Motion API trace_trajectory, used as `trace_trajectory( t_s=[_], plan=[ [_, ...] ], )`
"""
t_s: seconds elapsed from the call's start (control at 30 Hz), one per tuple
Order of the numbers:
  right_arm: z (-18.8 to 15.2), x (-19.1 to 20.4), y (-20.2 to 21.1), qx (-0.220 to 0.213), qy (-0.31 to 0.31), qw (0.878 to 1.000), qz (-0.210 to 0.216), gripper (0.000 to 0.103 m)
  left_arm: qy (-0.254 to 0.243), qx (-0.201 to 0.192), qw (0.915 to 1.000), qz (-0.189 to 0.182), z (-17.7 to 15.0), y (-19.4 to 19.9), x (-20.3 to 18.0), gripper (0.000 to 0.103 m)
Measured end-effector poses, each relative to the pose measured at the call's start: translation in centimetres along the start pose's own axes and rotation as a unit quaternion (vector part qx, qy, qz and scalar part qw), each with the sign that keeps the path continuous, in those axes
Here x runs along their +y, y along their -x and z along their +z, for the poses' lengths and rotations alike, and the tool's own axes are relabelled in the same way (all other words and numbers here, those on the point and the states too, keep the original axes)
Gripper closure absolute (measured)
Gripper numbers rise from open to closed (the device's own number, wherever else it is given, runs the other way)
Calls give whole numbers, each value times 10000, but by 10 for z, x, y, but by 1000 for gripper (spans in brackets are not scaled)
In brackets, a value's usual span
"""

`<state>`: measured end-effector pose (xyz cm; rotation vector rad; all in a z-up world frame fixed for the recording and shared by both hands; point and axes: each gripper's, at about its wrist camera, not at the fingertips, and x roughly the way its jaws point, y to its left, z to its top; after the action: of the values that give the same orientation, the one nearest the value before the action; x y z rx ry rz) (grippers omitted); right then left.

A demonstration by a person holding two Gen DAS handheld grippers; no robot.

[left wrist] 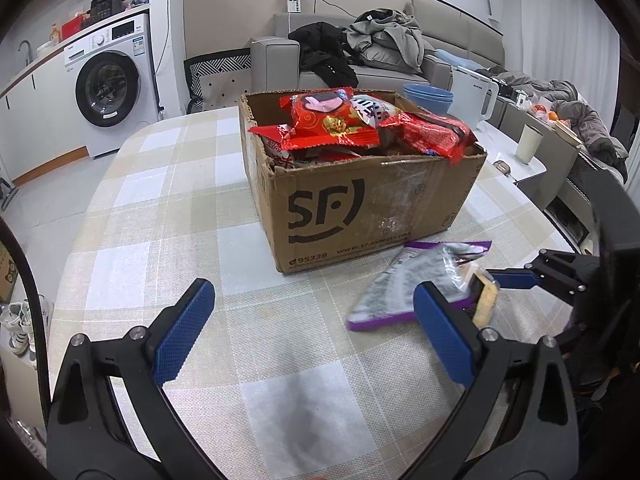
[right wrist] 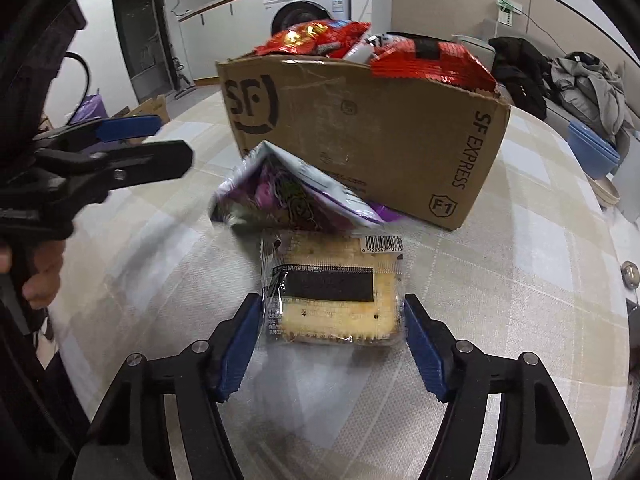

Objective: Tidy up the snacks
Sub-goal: 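Grasp the clear cracker pack with the right tool, then grasp the white-and-purple snack bag with the left tool while the right tool holds the crackers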

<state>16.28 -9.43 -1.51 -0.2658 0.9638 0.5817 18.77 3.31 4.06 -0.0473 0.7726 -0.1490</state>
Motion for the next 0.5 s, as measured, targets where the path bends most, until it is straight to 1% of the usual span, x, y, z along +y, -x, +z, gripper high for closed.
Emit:
trace_trajectory(
  t_s=[0.2, 0.37, 0.5],
  plan=[
    [2, -3, 19, -150, 122, 9998, -76, 32, -10, 22, 10000, 3, -3, 0, 1, 3],
    [1, -17, 35, -280, -49, 9994, -174, 32, -19, 88, 9999, -61, -5, -5, -1, 3],
    [0, -32, 38, -329, -240, 9989, -231, 32, -127, 195, 9997, -107, -8, -18, -9, 3]
  ],
)
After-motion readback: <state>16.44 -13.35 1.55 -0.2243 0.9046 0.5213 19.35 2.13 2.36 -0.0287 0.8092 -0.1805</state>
